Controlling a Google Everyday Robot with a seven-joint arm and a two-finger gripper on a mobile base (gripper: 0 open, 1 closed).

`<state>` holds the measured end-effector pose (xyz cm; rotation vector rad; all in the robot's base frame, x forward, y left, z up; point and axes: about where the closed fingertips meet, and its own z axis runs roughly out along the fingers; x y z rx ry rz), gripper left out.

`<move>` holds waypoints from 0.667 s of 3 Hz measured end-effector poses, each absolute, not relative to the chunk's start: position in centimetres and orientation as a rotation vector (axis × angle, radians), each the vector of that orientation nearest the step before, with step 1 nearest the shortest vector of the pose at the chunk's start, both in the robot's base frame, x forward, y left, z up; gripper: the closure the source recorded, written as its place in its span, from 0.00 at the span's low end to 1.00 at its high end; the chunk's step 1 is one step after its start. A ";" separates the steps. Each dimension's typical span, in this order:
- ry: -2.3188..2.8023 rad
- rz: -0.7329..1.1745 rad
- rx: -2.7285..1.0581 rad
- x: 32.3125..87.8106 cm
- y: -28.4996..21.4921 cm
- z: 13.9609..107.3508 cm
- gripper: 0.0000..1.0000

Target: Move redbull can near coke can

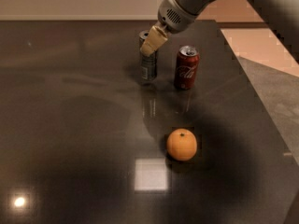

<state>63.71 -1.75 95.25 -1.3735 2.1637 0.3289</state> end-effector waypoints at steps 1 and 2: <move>2.169 0.345 -1.369 65.8 -2.9 94.1 1.00; 2.189 0.314 -1.369 67.3 -3.8 93.2 0.82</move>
Offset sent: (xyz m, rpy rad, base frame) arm 0.0545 -0.0365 -0.0271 -0.0508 0.0049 -0.0371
